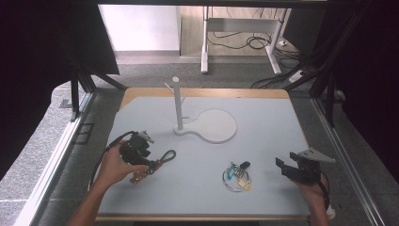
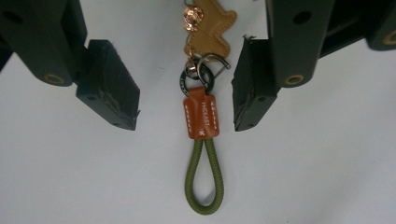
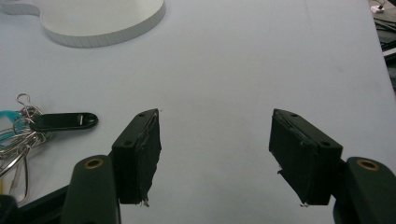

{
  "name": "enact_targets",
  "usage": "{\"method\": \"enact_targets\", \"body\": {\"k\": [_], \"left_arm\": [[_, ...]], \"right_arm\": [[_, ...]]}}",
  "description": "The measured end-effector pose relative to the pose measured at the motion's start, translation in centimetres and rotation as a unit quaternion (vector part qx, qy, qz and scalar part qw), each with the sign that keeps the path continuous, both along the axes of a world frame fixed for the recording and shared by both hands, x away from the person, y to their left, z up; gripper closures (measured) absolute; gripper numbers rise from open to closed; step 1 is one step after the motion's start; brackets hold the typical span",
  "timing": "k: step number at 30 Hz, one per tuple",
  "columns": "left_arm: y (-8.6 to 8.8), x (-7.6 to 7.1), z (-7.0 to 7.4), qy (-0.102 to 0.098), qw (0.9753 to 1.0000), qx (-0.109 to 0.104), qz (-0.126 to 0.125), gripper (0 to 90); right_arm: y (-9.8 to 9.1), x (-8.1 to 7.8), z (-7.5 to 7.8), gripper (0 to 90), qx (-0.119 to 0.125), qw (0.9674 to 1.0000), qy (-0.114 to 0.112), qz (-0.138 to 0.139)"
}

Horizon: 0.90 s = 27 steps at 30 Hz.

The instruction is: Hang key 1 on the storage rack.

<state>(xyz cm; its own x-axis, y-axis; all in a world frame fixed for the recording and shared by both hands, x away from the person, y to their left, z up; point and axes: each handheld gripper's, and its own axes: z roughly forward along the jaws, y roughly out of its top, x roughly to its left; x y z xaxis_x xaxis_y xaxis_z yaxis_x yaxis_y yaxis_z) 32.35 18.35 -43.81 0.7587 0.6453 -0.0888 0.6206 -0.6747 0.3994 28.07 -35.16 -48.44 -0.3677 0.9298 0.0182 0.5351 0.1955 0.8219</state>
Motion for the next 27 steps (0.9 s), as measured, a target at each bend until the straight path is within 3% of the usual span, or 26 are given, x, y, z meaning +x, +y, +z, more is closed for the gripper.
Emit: {"method": "enact_targets", "body": {"k": [15,27], "left_arm": [[-1.6,1.5,-1.8,0.030,0.9988,0.036,-0.014,50.8],[-2.4,2.2,-3.4,0.034,0.9974,0.061,-0.021,55.2]], "right_arm": [[0.4,0.1,-0.2,34.3,-0.007,1.0000,0.004,0.005],[0.5,0.1,-0.3,34.4,-0.011,0.9999,0.005,0.008]]}}
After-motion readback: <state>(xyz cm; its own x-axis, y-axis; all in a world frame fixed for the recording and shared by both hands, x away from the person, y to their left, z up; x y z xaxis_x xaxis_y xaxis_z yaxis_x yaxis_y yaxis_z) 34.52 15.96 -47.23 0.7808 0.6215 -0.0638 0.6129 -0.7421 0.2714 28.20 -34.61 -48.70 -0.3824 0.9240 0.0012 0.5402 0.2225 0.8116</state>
